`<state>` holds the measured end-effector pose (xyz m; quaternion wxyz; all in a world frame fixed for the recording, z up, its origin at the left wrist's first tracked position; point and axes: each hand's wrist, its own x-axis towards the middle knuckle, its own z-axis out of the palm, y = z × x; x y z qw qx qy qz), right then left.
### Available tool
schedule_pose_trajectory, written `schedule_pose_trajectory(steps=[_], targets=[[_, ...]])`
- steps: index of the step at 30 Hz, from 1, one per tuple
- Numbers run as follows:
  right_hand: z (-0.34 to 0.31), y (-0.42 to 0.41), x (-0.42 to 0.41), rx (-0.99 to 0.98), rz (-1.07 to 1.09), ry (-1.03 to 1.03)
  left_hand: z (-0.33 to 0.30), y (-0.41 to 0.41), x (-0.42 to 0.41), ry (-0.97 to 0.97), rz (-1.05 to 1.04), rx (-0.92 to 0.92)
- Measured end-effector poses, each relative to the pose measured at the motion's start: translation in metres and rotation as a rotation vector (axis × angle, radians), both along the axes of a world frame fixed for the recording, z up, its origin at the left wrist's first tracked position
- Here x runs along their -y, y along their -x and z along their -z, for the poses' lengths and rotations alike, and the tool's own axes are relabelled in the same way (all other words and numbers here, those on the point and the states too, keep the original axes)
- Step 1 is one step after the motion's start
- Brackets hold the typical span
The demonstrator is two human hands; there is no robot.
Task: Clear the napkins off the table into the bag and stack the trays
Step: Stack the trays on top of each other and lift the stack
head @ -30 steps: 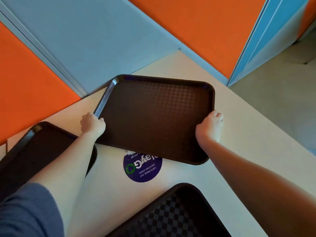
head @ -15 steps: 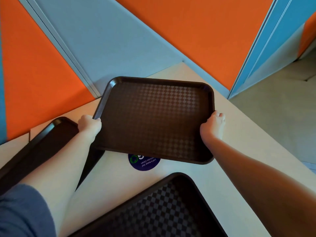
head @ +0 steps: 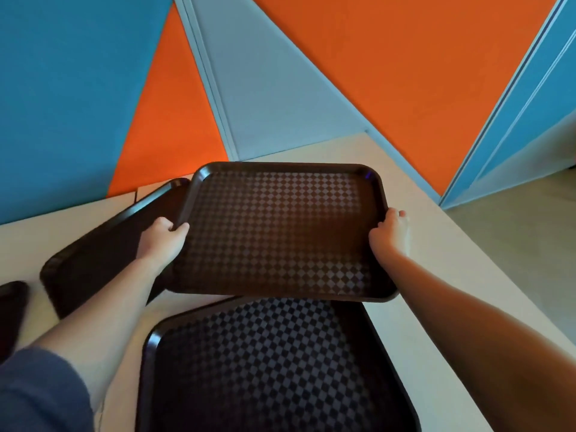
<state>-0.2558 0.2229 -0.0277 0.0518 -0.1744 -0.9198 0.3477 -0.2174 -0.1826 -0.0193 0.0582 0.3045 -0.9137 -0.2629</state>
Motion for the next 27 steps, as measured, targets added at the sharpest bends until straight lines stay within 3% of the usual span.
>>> schedule_pose_trajectory(steps=[5, 13, 22, 27], targets=[[0.001, -0.034, 0.018, -0.003, -0.114, 0.004, 0.002, -0.088, 0.008, 0.009, -0.089, 0.04], [0.015, -0.09, 0.036, -0.001, -0.221, 0.008, 0.011, -0.207, -0.001, 0.046, -0.143, -0.049], [0.033, -0.145, 0.032, 0.032, -0.252, -0.051, 0.039, -0.288, -0.013, 0.029, -0.217, 0.036], [0.044, -0.167, 0.022, 0.05, -0.275, -0.095, 0.057, -0.314, -0.025, 0.003, -0.156, 0.124]])
